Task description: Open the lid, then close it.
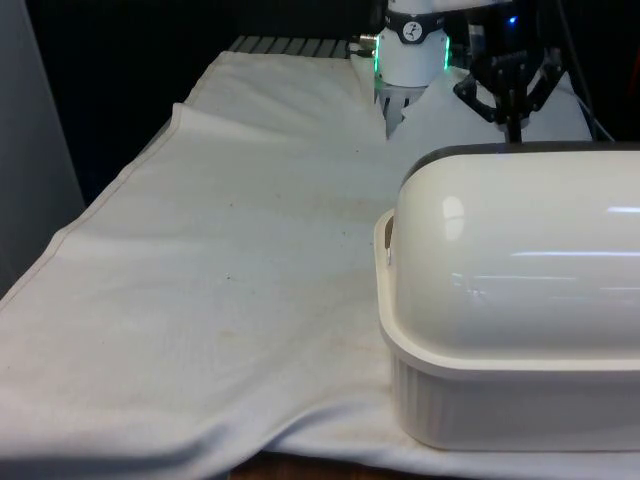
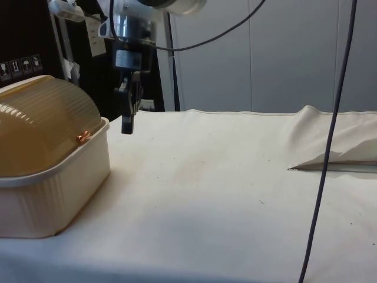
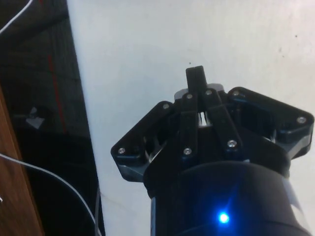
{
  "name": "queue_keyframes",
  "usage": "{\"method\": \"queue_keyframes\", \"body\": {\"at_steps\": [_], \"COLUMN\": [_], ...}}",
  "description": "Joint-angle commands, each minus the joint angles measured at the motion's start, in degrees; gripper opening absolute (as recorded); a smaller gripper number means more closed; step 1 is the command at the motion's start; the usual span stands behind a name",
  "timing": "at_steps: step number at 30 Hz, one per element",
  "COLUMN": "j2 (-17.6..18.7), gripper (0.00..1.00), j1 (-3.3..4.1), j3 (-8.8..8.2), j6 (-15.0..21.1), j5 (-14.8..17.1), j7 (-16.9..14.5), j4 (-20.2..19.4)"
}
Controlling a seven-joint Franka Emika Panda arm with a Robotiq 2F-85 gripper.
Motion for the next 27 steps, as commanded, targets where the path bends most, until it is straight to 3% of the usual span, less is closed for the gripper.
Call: {"method": "queue_keyframes", "body": {"at_steps": [1, 3, 12, 22, 27], "j2": [-0.4, -0.06, -0.11, 0.23, 0.52], "gripper": [0.0, 0.0, 0.0, 0.0, 0.0], "j1": [-0.17, 0.0, -0.11, -0.06, 0.11], "j3": [-0.29, -0.23, -3.15, -4.53, -5.61], "j6": [-0.46, -0.06, -1.72, -1.78, -1.89], "j5": [-0.34, 0.0, -0.97, -0.46, -1.6], "j7": [0.0, -0.17, -0.23, -0.46, 0.97], "j4": [-0.4, -0.17, -0.69, -0.74, -0.8]}}
